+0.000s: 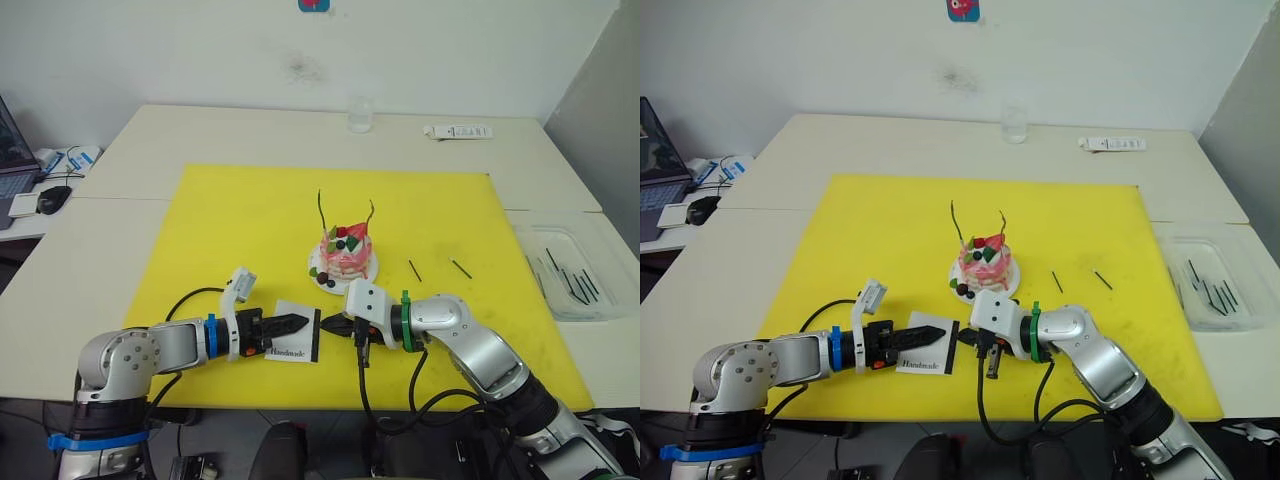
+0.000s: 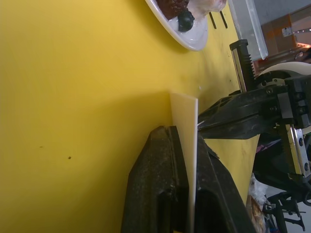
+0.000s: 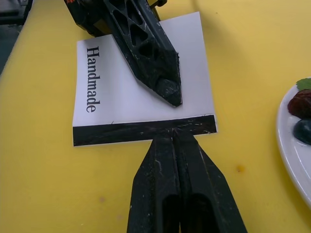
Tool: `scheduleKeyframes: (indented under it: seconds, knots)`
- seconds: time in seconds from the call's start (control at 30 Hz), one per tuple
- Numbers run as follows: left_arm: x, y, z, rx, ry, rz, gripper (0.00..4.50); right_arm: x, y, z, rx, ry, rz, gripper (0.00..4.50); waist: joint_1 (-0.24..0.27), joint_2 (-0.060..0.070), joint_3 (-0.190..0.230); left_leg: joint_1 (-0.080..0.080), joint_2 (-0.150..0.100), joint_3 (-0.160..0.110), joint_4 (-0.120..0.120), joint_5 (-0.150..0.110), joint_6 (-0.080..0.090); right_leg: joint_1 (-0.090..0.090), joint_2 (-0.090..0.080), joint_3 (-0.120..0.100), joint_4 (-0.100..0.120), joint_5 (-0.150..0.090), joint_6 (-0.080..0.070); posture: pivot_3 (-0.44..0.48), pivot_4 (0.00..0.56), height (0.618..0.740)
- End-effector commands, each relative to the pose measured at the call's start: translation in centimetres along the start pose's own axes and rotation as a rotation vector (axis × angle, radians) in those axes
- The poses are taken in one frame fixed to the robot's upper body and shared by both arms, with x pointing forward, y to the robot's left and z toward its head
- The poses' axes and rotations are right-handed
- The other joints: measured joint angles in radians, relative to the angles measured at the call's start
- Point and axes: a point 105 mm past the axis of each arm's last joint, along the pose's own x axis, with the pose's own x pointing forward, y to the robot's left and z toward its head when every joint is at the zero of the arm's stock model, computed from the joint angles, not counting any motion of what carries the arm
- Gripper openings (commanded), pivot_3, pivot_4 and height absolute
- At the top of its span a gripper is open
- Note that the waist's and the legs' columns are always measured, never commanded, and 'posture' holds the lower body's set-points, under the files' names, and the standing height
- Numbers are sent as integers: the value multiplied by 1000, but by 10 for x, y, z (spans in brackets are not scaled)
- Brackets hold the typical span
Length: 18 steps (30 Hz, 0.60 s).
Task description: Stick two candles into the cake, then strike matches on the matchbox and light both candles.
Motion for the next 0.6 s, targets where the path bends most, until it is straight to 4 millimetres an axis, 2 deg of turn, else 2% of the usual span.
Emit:
scheduleKeyframes:
  seconds: [0.03,0.33,0.6]
  knots:
    - [4,7,-13,-27,45,26,19,-1,0,9,-21,-30,-4,0,0,0,0,0,0,0,0,0,0,0,0,0,0,0,0,0,150,740]
    - [4,11,-12,-54,29,45,19,0,-16,0,-68,30,-96,0,0,0,0,0,0,0,0,0,0,0,0,0,0,0,0,0,150,740]
    - [0,14,-9,-78,22,49,2354,4,-14,1,-71,39,-64,0,0,0,0,1,0,0,0,0,0,1,0,0,0,0,0,0,150,740]
